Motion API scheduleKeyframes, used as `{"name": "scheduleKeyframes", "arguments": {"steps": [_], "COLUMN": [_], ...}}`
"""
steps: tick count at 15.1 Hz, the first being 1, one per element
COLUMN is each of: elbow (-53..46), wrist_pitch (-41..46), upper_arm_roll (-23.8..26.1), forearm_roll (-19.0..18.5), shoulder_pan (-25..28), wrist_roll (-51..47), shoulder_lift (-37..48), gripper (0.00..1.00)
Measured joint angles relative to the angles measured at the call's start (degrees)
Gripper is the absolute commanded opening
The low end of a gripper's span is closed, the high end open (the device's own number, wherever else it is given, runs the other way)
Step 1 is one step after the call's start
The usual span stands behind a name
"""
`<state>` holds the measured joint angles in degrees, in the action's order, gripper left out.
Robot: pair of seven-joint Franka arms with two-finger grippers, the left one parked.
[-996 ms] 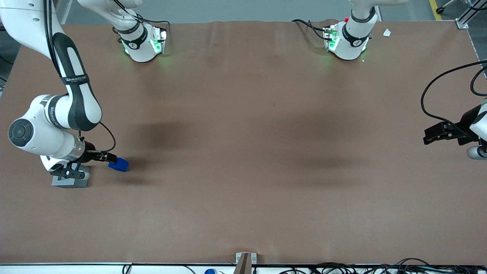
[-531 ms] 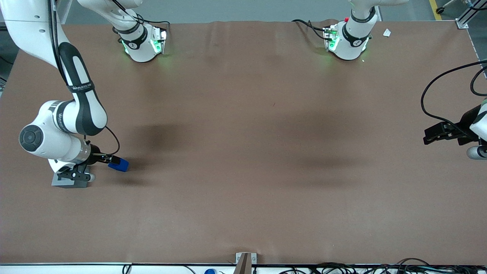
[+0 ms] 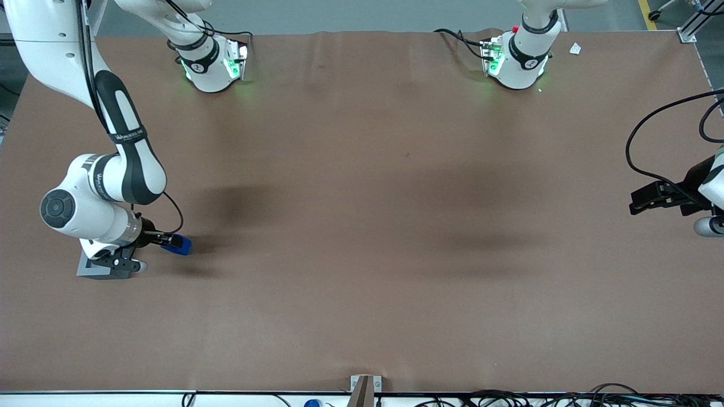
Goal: Insert blue part into gray base with right arm
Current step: 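Lift the blue block and carry it above the gray base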
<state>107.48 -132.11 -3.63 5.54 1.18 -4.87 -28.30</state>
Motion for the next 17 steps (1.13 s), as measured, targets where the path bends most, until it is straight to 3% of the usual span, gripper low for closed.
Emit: {"name": "scheduleKeyframes", "arguments": {"steps": [4, 11, 17], "elbow": [0.0, -0.02, -2.89], "wrist_pitch": [-0.23, -0.22, 4.91], "upper_arm_roll": [0.0, -0.07, -1.48], "forearm_roll": [-0.02, -0.09, -0.14], "shoulder_pan": [0.0, -0.01, -0.34], "wrist_roll": [-0.05, -0.06, -0.06], "shoulder_lift": [-0.92, -1.18, -1.17], "gripper": [0.63, 0.24, 0.15]}}
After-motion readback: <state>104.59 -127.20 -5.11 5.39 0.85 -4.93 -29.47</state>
